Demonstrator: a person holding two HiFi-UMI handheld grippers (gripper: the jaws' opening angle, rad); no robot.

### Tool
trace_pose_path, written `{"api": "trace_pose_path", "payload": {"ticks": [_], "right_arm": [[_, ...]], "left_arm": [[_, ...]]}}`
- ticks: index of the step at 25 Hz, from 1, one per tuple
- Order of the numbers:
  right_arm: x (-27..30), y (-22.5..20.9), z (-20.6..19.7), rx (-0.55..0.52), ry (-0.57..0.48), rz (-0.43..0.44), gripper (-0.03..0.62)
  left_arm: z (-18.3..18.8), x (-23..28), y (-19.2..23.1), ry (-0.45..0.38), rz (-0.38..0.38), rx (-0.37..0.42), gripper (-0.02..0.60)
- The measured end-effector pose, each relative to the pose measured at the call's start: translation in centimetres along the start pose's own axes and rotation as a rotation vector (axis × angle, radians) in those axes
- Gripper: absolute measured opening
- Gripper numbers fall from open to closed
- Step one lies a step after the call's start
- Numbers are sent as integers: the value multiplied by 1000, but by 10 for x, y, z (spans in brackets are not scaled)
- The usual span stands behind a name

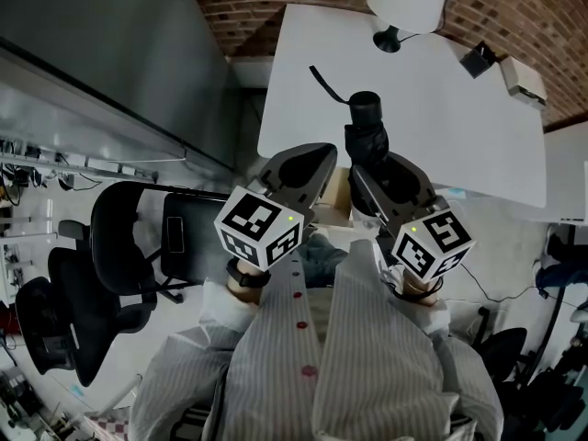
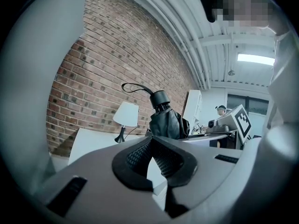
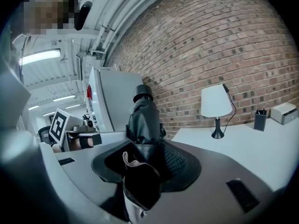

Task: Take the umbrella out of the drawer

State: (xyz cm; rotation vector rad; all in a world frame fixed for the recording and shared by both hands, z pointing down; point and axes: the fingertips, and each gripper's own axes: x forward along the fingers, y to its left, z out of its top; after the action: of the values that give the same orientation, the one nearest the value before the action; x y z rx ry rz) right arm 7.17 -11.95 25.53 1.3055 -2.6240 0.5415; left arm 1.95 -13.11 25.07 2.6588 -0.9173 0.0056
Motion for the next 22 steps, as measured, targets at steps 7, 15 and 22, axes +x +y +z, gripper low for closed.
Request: {"api": "trace_pose_path", "payload": {"ticks": [7,15,22], "right_arm": [[-4,-1,-2,1,3,-13,192],[-17,-9,-5,18,-8,-48,192],[-25,-16,-7,33,-16,-73,193]], "left_arm": [[-2,3,-6,14,-24,4,0],[-8,8,-17,27,-38,5,0],[-11,13,-25,37,-60,10,0]]}}
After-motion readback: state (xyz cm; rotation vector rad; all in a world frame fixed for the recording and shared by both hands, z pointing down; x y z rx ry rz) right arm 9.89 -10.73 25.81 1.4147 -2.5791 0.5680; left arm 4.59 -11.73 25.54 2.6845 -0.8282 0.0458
